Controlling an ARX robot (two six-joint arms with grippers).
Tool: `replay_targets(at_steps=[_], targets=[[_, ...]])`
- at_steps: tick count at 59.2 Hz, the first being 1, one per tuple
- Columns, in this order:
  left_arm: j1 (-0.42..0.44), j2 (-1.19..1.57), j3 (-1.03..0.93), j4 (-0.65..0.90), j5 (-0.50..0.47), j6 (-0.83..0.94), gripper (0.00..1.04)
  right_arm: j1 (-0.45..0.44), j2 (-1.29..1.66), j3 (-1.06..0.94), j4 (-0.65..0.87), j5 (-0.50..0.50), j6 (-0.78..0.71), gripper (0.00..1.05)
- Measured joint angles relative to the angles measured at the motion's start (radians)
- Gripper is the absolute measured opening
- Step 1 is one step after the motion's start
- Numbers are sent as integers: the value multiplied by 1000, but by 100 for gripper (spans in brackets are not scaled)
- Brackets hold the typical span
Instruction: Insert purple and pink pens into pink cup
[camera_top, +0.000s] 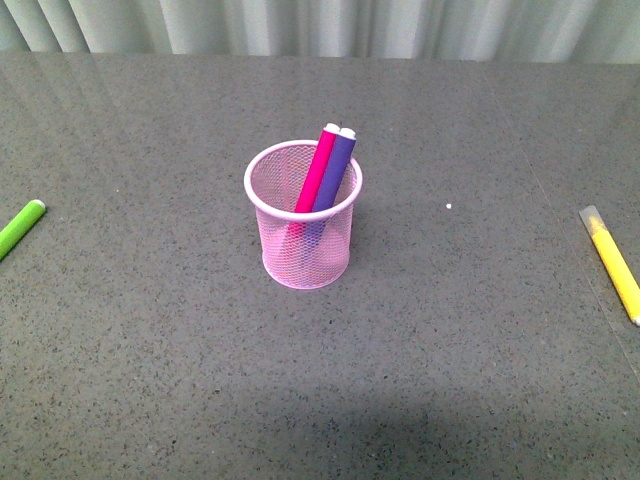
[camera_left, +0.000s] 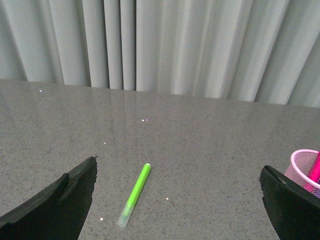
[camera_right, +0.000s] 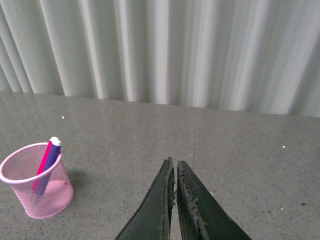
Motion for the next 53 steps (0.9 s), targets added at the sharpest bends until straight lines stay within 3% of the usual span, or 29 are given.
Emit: replay_targets(at_steps=[36, 42, 53], targets=[[0, 0, 0, 0, 0, 0, 97, 0, -241, 0, -240, 0, 0, 3], [0, 0, 0, 0, 0, 0, 97, 0, -358, 0, -389, 2, 0, 3], [0, 0, 0, 0, 0, 0, 97, 0, -401, 0, -403, 1, 0, 3]])
